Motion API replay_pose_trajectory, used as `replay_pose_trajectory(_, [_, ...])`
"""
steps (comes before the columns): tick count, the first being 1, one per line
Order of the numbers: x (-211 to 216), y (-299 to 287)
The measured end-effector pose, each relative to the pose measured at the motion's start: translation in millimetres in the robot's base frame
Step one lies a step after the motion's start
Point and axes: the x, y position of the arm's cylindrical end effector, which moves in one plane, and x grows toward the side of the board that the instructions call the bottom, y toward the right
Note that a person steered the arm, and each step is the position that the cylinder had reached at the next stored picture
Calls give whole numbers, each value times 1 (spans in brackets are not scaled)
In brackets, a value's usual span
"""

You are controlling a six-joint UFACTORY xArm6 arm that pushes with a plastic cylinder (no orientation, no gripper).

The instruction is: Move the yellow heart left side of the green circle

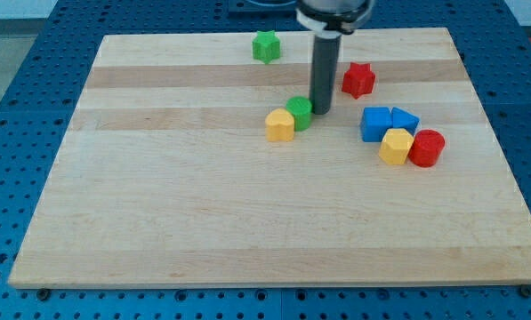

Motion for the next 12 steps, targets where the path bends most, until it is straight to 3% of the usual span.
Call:
replay_pose_trajectory(1, [13,-34])
replay_pose_trajectory(5, [90,-76])
replay_pose_trajectory(8, [92,-152])
replay_pose_trajectory(9, [110,-132])
replay_pose_trajectory(12, [96,-98])
